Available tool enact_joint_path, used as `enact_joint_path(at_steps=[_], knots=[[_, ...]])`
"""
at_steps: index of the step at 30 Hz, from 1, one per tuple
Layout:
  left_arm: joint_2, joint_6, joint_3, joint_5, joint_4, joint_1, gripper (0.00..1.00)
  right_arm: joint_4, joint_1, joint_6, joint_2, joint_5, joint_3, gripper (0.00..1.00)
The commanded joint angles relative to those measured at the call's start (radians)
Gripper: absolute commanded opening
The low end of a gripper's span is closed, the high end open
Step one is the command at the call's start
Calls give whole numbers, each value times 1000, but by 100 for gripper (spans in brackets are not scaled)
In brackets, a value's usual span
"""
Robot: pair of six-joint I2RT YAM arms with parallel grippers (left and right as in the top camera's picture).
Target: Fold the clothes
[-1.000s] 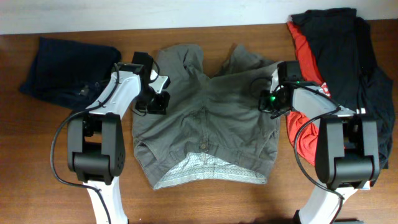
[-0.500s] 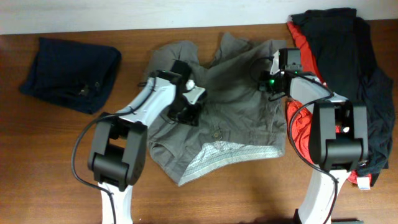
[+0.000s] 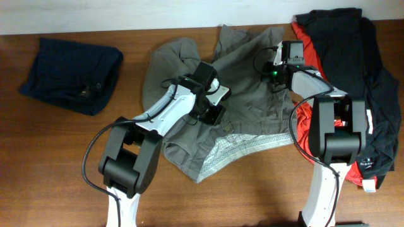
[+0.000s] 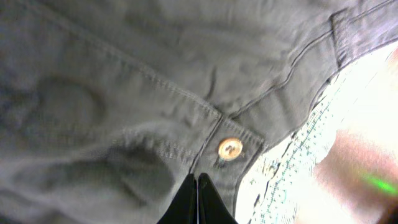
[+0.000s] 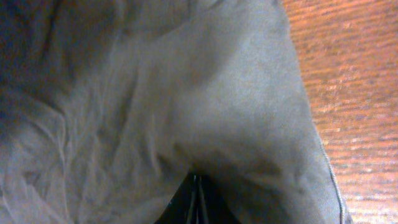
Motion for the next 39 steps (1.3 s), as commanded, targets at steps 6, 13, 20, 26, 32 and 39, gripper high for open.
enact_joint_path(at_steps=[6, 13, 20, 26, 32, 39], knots=[[8, 19, 183, -69, -42, 69, 4, -297, -10, 1, 31, -25, 235, 34], [8, 74, 381, -245, -126, 174, 17, -895, -10, 1, 31, -114, 596, 66], [10, 97, 387, -293, -99, 256, 24, -1220, 32, -136, 31, -124, 665, 62], [10, 95, 387, -274, -114, 328, 43, -1344, 139, -235, 31, -124, 618, 57], [10, 89, 387, -275, -177, 363, 50, -1330, 255, -190, 31, -80, 509, 54], [10, 89, 387, -275, -197, 368, 51, -1117, 366, -146, 31, -26, 306, 51]])
